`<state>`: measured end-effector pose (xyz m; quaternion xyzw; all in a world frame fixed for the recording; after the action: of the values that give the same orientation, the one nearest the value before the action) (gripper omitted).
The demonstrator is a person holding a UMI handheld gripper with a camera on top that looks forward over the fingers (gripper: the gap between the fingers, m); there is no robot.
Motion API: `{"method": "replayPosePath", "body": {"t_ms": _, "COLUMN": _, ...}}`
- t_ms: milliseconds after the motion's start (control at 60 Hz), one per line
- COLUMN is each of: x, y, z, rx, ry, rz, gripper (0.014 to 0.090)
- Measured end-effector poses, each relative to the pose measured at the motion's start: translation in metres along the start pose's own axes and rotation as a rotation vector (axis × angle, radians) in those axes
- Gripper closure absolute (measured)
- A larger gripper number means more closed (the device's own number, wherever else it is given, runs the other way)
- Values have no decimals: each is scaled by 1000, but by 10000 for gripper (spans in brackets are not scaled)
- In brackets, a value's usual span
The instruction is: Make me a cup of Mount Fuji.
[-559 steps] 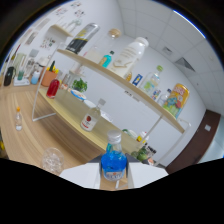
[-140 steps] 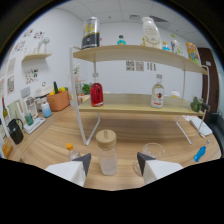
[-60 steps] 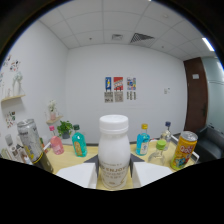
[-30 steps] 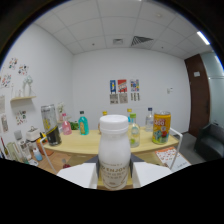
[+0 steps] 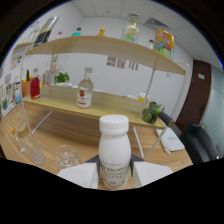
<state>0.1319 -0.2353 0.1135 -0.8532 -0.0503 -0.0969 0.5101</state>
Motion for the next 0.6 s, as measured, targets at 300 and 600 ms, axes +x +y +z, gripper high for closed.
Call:
{"method": "replayPosePath", "body": {"t_ms": 300, "x": 6, "y": -15, "z": 20, "rx": 42, "ry": 102, "rz": -847, "gripper": 577}}
{"method": "replayPosePath", "body": {"t_ms": 600, "x": -9, "y": -30, "z": 27, "rx": 107, "ry": 198, "rz": -1563, "gripper": 576}}
